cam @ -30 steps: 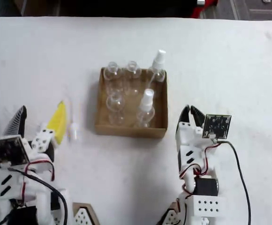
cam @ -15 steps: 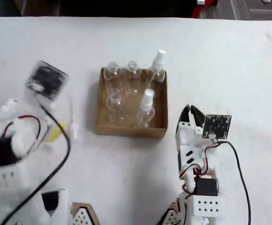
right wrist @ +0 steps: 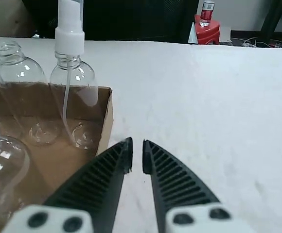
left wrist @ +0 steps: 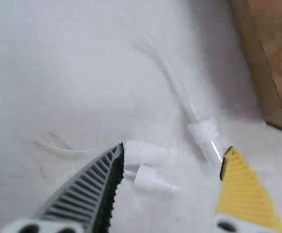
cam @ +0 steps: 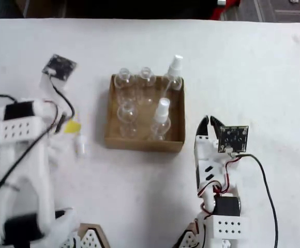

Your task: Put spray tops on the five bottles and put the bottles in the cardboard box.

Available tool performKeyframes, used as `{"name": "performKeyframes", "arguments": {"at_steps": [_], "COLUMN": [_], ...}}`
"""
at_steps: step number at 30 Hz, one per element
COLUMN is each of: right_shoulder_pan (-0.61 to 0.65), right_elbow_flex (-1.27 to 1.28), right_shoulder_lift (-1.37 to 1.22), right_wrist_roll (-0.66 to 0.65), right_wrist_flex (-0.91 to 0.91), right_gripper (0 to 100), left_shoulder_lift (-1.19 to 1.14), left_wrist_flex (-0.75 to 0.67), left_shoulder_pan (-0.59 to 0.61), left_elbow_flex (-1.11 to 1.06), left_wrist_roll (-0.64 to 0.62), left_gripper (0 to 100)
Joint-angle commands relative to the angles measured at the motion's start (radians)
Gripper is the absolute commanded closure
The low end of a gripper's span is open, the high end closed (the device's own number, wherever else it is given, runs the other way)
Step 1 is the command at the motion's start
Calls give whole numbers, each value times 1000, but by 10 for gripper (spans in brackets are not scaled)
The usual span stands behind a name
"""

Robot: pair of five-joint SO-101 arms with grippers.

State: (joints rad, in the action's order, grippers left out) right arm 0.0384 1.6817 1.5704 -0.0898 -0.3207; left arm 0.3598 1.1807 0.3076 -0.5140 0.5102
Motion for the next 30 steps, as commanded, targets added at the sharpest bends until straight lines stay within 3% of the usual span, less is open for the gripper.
{"name": "performKeyframes", "arguments": {"at_steps": [1, 6, 10, 19, 26, 30], "right_shoulder_pan": [-4, -4, -4, -2, -2, -2], "right_elbow_flex": [12, 12, 12, 14, 14, 14], "right_shoulder_lift": [10, 10, 10, 10, 10, 10], "right_wrist_roll": [-15, -15, -15, -15, -17, -17], "right_wrist_flex": [24, 24, 24, 25, 25, 25], "right_gripper": [980, 980, 980, 980, 980, 980], "left_shoulder_lift": [-194, -366, -446, -598, -667, -687], "left_wrist_flex": [-68, -77, -97, -178, -160, -158], "left_shoulder_pan": [-21, -48, -45, -47, -54, -65], "left_elbow_flex": [117, 157, 184, 206, 288, 307], "left_wrist_roll": [-249, -477, -582, -609, -609, -608], "left_gripper": [703, 703, 703, 710, 935, 967]}}
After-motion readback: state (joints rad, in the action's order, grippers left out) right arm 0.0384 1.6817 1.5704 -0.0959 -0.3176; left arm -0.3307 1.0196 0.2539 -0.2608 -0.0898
